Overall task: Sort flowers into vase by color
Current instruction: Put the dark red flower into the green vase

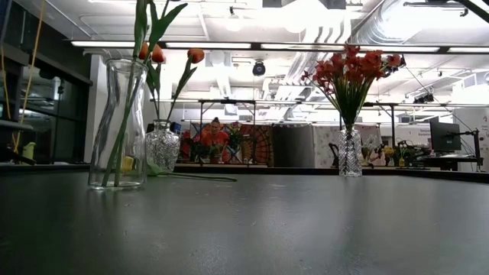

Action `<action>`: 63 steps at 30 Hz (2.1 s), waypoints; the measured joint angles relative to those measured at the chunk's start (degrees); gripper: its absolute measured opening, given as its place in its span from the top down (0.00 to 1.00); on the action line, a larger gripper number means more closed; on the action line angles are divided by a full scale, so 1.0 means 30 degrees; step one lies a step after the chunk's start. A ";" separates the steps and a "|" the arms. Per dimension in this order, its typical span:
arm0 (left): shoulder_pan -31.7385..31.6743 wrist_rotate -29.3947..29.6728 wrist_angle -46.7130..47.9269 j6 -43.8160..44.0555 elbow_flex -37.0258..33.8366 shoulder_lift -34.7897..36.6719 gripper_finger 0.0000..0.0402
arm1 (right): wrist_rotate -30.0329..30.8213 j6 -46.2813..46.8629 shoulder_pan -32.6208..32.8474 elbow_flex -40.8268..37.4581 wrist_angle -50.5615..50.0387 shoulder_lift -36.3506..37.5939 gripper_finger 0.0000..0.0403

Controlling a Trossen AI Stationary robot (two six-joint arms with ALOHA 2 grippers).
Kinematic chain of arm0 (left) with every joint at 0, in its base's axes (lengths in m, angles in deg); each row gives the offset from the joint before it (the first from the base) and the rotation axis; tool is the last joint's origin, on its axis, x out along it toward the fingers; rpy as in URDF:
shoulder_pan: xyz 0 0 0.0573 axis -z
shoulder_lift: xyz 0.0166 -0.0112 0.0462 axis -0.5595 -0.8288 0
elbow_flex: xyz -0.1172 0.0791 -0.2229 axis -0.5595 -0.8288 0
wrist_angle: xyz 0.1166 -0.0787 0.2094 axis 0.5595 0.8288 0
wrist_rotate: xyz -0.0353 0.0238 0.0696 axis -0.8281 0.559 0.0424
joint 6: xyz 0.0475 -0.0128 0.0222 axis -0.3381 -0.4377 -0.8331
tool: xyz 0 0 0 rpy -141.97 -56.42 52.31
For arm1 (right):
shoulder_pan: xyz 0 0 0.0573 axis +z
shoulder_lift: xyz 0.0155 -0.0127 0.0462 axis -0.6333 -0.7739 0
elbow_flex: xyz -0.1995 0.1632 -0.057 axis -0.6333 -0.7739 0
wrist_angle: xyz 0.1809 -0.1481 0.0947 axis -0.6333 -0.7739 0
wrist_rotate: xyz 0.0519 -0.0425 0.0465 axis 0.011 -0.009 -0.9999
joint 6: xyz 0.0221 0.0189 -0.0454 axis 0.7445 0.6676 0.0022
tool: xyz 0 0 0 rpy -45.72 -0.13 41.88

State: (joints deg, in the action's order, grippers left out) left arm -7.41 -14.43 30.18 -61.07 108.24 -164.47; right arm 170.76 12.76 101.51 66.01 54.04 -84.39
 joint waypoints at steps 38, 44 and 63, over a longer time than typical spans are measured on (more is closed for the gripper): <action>0.0743 0.1827 -0.1569 -0.1977 0.0000 0.0183 0.49 | -0.8134 1.5239 -0.2558 0.0007 -0.9582 -0.2256 0.49; 0.0670 0.1849 -0.1407 -0.2004 0.0000 0.0182 0.49 | -1.1033 1.5705 -0.3843 0.0015 -1.0115 -0.2301 0.53; 0.4504 0.3359 1.3372 0.8446 -0.0147 0.3493 0.49 | -0.9615 1.0580 -0.3150 0.0023 -0.7004 -0.1599 0.53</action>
State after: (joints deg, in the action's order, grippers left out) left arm 6.10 -4.35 70.29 -35.74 107.79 -153.99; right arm 141.91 44.50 92.06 66.07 33.03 -89.19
